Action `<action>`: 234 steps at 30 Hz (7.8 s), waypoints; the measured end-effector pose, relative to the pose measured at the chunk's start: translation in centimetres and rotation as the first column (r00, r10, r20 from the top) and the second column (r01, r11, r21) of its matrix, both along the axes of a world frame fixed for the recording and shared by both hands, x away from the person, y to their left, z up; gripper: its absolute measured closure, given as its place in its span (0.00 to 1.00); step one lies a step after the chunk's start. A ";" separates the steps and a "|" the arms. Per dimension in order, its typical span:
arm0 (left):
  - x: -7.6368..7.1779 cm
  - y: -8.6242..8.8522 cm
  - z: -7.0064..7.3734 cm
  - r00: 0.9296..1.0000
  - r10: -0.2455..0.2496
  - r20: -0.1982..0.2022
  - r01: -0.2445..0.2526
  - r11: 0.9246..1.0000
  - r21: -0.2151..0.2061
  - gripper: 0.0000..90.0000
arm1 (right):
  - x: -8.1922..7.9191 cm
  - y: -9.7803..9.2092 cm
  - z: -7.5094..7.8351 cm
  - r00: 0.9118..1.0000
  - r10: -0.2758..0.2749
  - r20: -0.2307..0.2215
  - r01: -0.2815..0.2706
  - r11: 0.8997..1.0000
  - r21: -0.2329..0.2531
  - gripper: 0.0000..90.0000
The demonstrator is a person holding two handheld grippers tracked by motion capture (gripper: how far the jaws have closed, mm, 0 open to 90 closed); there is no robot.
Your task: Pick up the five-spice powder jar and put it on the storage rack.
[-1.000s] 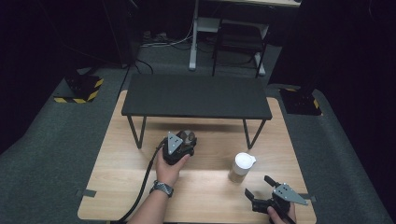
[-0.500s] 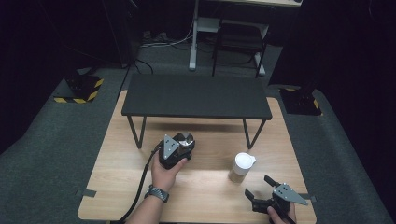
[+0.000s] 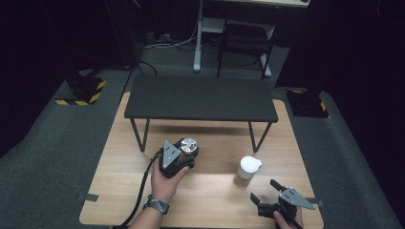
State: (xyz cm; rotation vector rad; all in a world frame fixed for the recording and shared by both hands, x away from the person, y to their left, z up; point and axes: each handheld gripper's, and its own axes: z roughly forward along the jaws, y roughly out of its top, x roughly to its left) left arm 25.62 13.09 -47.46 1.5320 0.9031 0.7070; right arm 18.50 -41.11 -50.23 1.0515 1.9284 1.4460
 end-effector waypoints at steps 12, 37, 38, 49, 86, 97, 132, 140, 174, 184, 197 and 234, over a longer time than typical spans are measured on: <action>-1.8 0.5 1.3 1.000 0.015 -0.002 -0.015 1.000 -0.007 0.39 | 0.0 0.0 0.0 1.000 0.001 0.002 -0.001 1.000 -0.003 0.01; -3.1 1.6 7.8 0.998 0.063 -0.002 -0.063 0.998 -0.008 0.39 | 0.1 -0.1 0.0 1.000 0.000 -0.004 0.000 1.000 0.006 0.01; -3.1 1.6 7.8 0.998 0.063 -0.002 -0.063 0.998 -0.008 0.39 | 0.1 -0.1 0.0 1.000 0.000 -0.004 0.000 1.000 0.006 0.01; -2.6 1.8 11.2 0.996 0.091 0.011 -0.091 0.996 -0.005 0.39 | 0.1 -0.1 0.0 1.000 0.000 -0.006 0.000 1.000 0.009 0.01; 2.1 1.7 16.9 0.982 0.184 0.044 -0.183 0.983 -0.022 0.39 | 0.1 -0.3 -0.1 1.000 0.004 -0.007 -0.004 1.000 0.018 0.00; 4.1 1.0 17.0 0.976 0.212 0.049 -0.211 0.977 -0.020 0.39 | 0.1 -0.4 -0.2 1.000 0.006 -0.005 -0.006 1.000 0.024 0.00; 7.2 -1.0 16.1 0.971 0.232 0.059 -0.232 0.973 -0.006 0.39 | 0.0 -0.5 -0.3 1.000 0.008 0.006 -0.008 1.000 0.029 0.00; 7.3 -1.0 16.0 0.971 0.234 0.042 -0.233 0.972 -0.012 0.36 | -0.1 -0.6 -0.4 1.000 0.006 0.010 -0.007 0.999 0.036 0.00; 5.1 1.0 14.8 0.984 0.167 0.065 -0.162 0.984 -0.072 0.00 | -0.1 -0.5 -0.4 1.000 0.007 0.011 -0.007 1.000 0.031 0.00; 3.7 1.8 13.8 0.986 0.150 0.076 -0.143 0.986 -0.091 0.00 | 0.0 -0.5 -0.3 1.000 0.007 0.007 -0.008 1.000 0.026 0.00; 1.5 3.3 12.2 0.987 0.135 0.086 -0.127 0.987 -0.098 0.00 | 0.0 -0.4 -0.3 1.000 0.008 0.007 -0.009 1.000 0.022 0.00; -5.2 6.8 1.9 0.995 0.064 0.077 -0.056 0.993 -0.101 0.00 | 0.0 -0.4 -0.2 1.000 0.009 0.007 -0.010 1.000 0.018 0.00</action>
